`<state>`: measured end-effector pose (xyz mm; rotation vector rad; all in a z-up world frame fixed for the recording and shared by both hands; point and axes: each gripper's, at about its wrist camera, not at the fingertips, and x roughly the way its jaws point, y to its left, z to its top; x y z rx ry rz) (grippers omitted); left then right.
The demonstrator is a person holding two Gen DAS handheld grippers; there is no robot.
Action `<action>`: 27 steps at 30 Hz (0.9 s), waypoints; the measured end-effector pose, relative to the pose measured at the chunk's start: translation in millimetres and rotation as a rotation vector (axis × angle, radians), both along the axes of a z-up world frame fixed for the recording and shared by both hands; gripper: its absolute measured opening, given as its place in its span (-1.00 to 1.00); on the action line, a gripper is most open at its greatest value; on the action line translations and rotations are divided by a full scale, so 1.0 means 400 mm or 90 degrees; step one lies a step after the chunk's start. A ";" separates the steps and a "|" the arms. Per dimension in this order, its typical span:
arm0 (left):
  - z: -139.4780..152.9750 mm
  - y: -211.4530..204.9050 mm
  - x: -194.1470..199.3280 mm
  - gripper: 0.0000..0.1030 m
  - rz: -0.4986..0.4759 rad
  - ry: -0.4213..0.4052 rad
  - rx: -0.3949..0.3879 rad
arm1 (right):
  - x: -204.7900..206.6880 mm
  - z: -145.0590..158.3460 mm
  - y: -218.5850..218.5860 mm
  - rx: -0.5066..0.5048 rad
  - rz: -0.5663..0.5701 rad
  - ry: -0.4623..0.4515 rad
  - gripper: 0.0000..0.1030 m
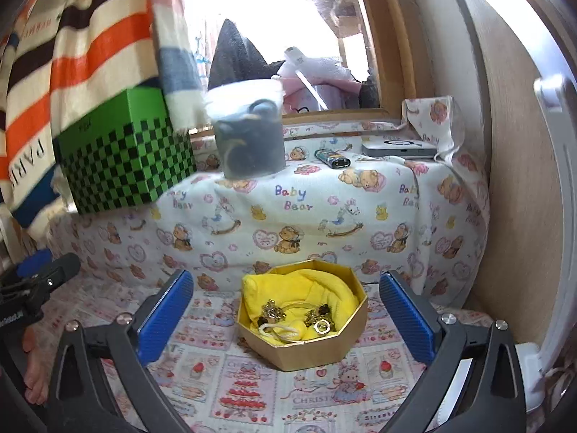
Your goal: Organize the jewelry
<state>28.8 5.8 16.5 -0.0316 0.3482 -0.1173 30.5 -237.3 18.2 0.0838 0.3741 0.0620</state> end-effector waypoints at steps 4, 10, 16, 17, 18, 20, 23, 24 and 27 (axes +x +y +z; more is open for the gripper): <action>-0.018 -0.015 -0.005 0.99 0.000 -0.010 0.037 | 0.005 -0.012 0.011 -0.011 0.003 0.006 1.00; -0.026 0.003 -0.003 0.99 0.014 -0.013 0.025 | -0.014 -0.014 0.030 -0.020 0.016 -0.021 1.00; -0.036 -0.008 -0.007 0.99 0.002 -0.022 0.052 | -0.026 -0.014 0.054 -0.039 0.020 -0.040 1.00; -0.035 -0.008 -0.008 0.99 0.002 -0.024 0.050 | -0.027 -0.015 0.058 -0.045 0.018 -0.043 1.00; -0.034 -0.006 -0.010 0.99 0.005 -0.026 0.046 | -0.029 -0.016 0.060 -0.048 0.016 -0.047 1.00; -0.033 0.004 -0.011 0.99 0.006 -0.023 0.026 | -0.039 -0.016 0.063 -0.043 0.007 -0.063 1.00; -0.031 0.014 -0.018 0.99 0.019 -0.033 0.012 | -0.060 -0.009 0.068 -0.044 0.006 -0.090 1.00; -0.030 0.013 -0.019 0.99 0.024 -0.034 0.015 | -0.062 -0.008 0.068 -0.044 0.004 -0.093 1.00; -0.030 0.003 -0.019 0.99 0.027 -0.036 0.030 | -0.056 -0.008 0.066 -0.047 -0.007 -0.085 1.00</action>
